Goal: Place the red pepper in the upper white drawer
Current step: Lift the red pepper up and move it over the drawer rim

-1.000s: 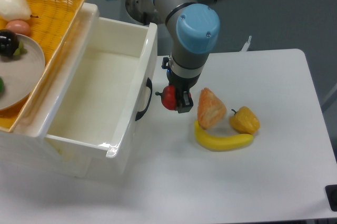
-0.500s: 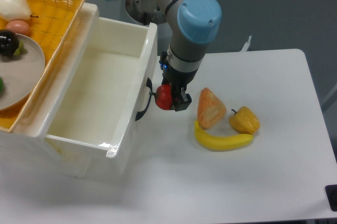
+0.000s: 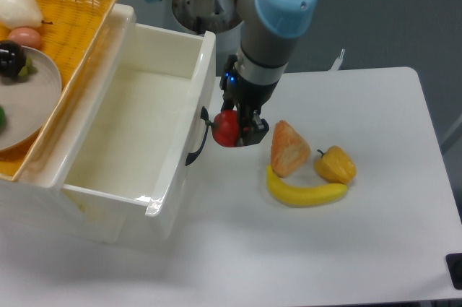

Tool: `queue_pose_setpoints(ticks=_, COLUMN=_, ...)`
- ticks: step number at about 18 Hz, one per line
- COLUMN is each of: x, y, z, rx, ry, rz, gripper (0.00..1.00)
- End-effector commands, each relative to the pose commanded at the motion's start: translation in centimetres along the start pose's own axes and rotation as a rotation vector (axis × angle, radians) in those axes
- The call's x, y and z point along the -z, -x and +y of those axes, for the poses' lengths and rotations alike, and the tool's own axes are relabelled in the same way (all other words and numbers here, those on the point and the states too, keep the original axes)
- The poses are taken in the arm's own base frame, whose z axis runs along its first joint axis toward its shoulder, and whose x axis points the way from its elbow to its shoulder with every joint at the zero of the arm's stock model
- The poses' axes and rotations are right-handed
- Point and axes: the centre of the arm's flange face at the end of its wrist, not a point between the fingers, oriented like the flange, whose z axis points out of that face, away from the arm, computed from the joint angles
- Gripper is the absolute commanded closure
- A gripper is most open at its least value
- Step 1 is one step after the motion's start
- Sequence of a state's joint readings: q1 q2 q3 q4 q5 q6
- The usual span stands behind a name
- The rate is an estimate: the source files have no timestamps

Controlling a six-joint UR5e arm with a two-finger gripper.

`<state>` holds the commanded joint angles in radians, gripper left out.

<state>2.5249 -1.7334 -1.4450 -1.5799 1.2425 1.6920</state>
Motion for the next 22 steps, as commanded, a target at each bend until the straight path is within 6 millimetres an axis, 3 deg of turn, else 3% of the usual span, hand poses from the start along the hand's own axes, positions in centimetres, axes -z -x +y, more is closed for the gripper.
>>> queue_pose_setpoints(ticks=14, x=1.7, y=-2.2, z=-2.7, rx=0.003, ry=-0.154, rz=0.008, gripper=0.33)
queue_pose_setpoints(ticks=22, x=1.0, y=-3.0, z=-5.1, rx=-0.04, ry=-0.154, rz=0.025, gripper=0.33)
